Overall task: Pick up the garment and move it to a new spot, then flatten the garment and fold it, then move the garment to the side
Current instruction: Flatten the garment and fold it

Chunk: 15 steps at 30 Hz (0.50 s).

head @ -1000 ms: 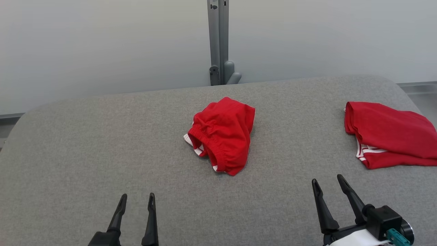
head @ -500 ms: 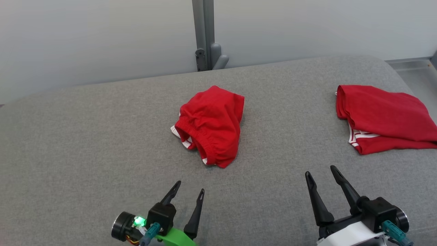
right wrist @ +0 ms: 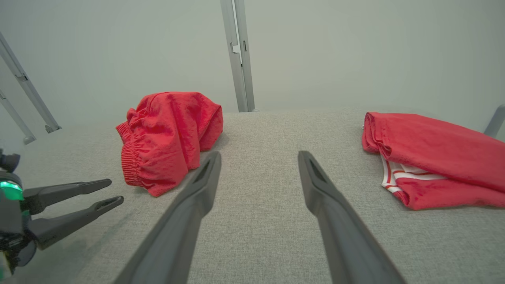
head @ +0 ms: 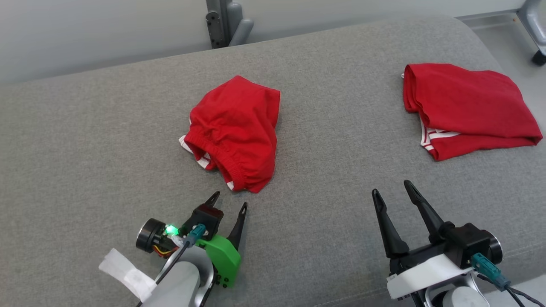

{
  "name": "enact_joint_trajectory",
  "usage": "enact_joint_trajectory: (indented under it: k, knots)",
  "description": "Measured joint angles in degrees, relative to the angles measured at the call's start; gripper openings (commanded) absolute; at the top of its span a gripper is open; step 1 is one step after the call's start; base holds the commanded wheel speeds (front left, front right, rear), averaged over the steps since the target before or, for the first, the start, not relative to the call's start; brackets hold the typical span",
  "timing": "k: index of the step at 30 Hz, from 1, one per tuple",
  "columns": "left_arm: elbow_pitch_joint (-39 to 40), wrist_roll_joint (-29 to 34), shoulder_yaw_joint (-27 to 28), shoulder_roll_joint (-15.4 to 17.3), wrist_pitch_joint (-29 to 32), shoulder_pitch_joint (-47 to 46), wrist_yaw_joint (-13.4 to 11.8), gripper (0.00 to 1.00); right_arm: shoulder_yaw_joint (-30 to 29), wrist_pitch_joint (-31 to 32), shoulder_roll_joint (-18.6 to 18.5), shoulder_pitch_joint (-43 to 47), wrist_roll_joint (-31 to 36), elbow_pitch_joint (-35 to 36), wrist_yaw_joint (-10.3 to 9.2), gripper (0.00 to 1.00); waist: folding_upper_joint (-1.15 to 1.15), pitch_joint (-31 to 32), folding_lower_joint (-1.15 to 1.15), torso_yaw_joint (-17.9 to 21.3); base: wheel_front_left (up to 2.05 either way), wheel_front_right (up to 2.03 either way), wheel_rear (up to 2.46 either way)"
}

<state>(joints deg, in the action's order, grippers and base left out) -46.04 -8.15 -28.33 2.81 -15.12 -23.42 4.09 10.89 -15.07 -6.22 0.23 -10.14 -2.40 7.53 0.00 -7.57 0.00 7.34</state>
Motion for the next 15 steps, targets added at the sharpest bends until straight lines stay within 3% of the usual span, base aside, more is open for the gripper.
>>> enact_joint_trajectory:
  k: [6,8,9,10,11,15]
  knots:
    - [-1.23,-0.60,-2.40,-0.04,0.00,-3.72,0.25,1.00,-0.23,0.00,0.44,-1.25,0.01,-0.01,0.00,1.00,0.00,-2.60,0.00,2.68,0.00,0.00,0.00]
    - [-1.46,-0.62,-2.67,-0.04,0.00,-4.08,0.25,0.58,-0.33,0.01,0.47,-1.38,0.08,-0.05,0.00,1.00,0.00,-3.03,0.00,3.24,0.00,0.00,0.00]
    - [-1.48,-0.62,-2.77,-0.03,0.00,-4.24,0.25,0.20,-0.37,0.00,0.51,-1.43,0.09,-0.09,0.00,1.00,0.00,-3.17,0.00,3.50,0.00,0.00,0.00]
    - [-1.37,-0.68,-2.87,-0.02,0.00,-4.38,0.30,0.20,-0.38,0.00,0.53,-1.46,0.09,-0.15,0.00,1.00,0.00,-3.25,0.00,3.72,0.00,0.00,0.00]
    - [-1.11,-0.81,-3.09,-0.01,0.00,-4.49,0.56,0.00,-0.37,0.00,0.56,-1.47,0.09,-0.26,0.00,1.00,0.00,-3.26,0.00,3.91,0.00,0.00,0.00]
    - [2.02,-2.49,-4.19,-0.02,0.00,-4.65,1.60,0.00,-0.34,0.00,0.74,-1.47,0.08,-0.52,0.00,1.00,0.00,-2.60,0.00,4.17,0.00,0.00,0.00]
